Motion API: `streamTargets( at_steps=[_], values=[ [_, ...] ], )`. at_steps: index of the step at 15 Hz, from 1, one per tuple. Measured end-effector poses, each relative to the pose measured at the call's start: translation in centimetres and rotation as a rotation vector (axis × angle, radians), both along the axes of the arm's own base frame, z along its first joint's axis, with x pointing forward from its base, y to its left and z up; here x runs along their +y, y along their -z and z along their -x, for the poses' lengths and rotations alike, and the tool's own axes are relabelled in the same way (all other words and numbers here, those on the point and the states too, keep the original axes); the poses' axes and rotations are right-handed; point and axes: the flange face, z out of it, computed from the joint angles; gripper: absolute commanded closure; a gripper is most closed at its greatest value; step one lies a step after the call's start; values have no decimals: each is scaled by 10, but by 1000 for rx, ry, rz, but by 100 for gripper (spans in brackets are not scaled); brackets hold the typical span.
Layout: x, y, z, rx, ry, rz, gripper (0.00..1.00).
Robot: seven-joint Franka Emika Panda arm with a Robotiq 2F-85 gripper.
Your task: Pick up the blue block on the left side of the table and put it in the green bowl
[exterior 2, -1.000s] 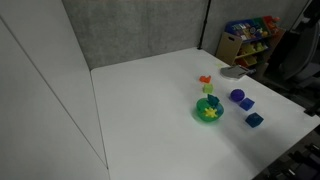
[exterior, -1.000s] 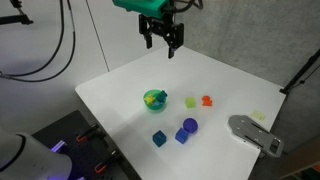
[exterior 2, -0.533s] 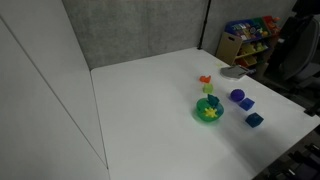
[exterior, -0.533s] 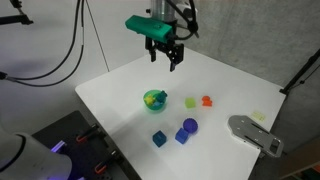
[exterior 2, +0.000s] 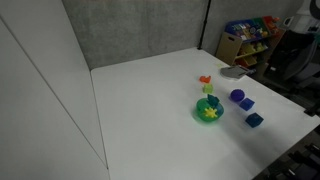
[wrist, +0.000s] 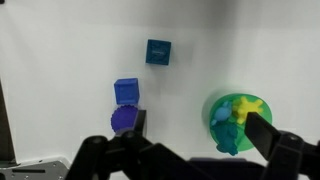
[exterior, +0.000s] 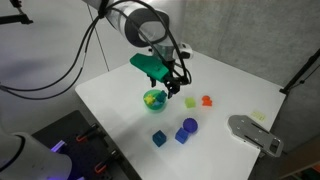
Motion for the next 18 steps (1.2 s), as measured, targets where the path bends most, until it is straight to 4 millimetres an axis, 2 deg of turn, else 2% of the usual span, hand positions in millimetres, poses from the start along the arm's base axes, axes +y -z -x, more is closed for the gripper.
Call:
streamTargets(
  at_steps=[4, 8, 10, 15, 18],
  values=[
    [-10, 54, 16, 3, 32, 10, 0],
    [-17, 97, 25, 15, 59, 34, 0],
    [-18, 107, 26, 26, 66, 38, 0],
    [-18, 109, 26, 30, 66, 38, 0],
    [-14, 128, 27, 58, 54, 35, 0]
  ],
)
